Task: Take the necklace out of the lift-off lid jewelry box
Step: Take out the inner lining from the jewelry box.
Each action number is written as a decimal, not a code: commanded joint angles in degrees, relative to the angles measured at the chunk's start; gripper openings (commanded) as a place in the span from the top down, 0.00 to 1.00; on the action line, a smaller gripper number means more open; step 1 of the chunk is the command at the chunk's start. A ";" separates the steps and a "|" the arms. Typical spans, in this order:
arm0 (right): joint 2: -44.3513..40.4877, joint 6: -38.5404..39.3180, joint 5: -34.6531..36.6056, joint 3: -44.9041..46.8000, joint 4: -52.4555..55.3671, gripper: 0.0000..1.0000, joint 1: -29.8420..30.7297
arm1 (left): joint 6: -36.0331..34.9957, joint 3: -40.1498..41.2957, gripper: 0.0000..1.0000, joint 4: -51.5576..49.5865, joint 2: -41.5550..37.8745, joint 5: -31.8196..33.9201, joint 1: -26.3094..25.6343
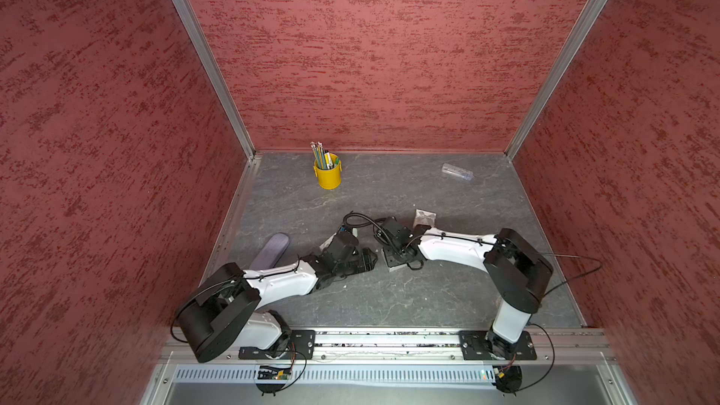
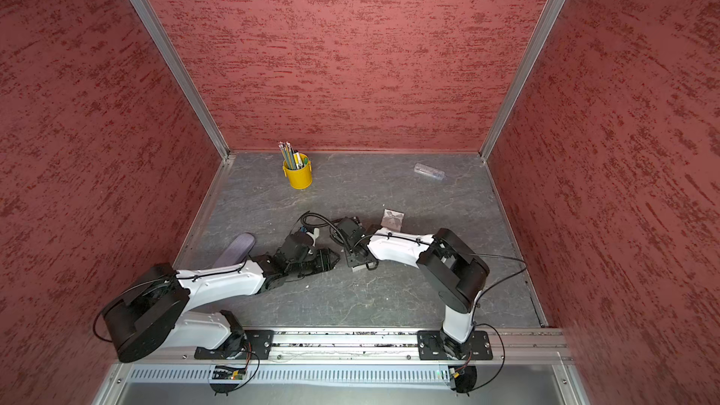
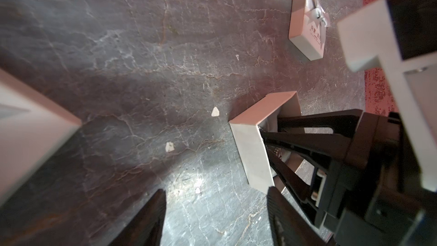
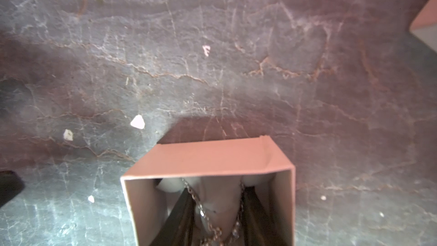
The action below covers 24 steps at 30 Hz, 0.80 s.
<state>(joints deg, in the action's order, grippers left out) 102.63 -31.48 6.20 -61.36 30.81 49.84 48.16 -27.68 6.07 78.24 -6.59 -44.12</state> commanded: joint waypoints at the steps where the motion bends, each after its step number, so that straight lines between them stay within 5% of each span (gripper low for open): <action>1: -1.46 -0.23 -1.13 1.33 -0.18 0.68 0.38 | 0.88 -1.41 0.43 3.96 0.51 -1.85 -0.27; 6: -3.39 -0.03 -0.73 1.25 -0.52 0.73 0.42 | 2.02 -1.80 0.58 8.68 1.70 -4.85 0.01; 24: -7.51 -1.33 -2.64 2.07 -3.08 0.79 0.30 | 3.67 -1.20 0.57 14.65 6.27 -7.00 0.61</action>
<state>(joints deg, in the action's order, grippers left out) 97.06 -31.64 4.08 -59.68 29.26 49.84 51.44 -28.86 18.15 83.90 -13.23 -43.90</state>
